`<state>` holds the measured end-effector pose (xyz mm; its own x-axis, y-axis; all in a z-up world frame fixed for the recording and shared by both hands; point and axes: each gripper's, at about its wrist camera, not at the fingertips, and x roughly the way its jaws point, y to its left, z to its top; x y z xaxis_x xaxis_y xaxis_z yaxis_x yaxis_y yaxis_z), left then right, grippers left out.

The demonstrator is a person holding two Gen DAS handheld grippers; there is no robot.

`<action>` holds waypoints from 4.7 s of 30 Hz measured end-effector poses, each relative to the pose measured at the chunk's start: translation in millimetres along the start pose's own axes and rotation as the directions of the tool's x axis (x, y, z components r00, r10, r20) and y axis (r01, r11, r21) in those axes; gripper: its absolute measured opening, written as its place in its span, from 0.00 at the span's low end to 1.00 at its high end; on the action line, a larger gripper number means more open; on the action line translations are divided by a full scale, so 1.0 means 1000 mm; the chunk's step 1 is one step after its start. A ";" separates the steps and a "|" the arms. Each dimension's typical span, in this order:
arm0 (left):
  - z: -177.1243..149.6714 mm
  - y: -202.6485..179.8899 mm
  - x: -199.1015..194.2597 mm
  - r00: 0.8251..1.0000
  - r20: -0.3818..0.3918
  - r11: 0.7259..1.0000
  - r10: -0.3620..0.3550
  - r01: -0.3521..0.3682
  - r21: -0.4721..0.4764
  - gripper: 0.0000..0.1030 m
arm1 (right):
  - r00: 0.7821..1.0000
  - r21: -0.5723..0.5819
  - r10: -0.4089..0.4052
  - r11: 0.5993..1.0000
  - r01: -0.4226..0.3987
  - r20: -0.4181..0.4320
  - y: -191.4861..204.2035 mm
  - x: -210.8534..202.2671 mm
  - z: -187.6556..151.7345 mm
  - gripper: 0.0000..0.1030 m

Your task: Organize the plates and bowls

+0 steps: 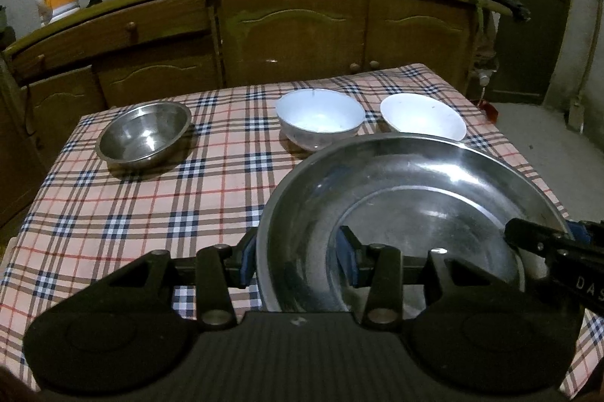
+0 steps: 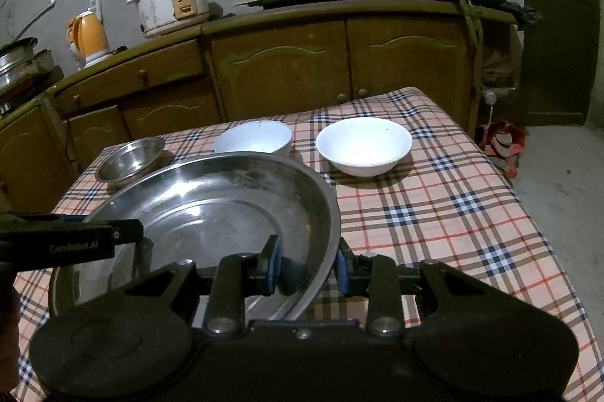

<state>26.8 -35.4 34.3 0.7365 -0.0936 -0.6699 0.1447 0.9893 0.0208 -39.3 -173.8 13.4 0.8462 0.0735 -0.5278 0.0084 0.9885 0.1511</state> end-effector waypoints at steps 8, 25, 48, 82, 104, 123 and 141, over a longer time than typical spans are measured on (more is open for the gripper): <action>-0.002 0.007 -0.001 1.000 -0.001 1.000 0.013 -0.013 -0.002 0.42 | 1.000 -0.006 0.013 1.000 -0.013 -0.005 0.008 0.003 -0.002 0.36; -0.006 0.023 -0.004 0.999 -0.004 0.999 0.036 -0.037 -0.014 0.42 | 0.999 -0.022 0.038 0.999 -0.038 -0.014 0.025 0.006 -0.005 0.37; -0.013 0.057 -0.010 0.996 -0.006 0.995 0.087 -0.087 -0.051 0.42 | 0.996 -0.068 0.084 0.994 -0.086 -0.027 0.063 0.014 -0.009 0.37; -0.040 0.141 -0.003 0.982 -0.055 0.971 0.183 -0.189 -0.147 0.42 | 0.978 -0.173 0.186 0.964 -0.200 -0.097 0.148 0.059 -0.020 0.38; -0.061 0.211 0.032 0.969 -0.114 0.956 0.220 -0.238 -0.171 0.42 | 0.957 -0.191 0.237 0.944 -0.267 -0.169 0.214 0.121 -0.042 0.38; -0.073 0.238 0.055 0.974 -0.119 0.953 0.195 -0.217 -0.211 0.42 | 0.946 -0.173 0.256 0.941 -0.291 -0.198 0.231 0.143 -0.054 0.38; -0.072 0.237 0.044 0.973 -0.098 0.948 0.210 -0.227 -0.223 0.51 | 0.959 -0.168 0.233 0.951 -0.260 -0.163 0.220 0.135 -0.047 0.40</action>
<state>46.1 202.9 -44.0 0.6821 0.1279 -0.7200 -0.1778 0.9840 0.0063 52.4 59.6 -63.8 0.7262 0.3224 -0.6072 -0.3014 0.9431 0.1402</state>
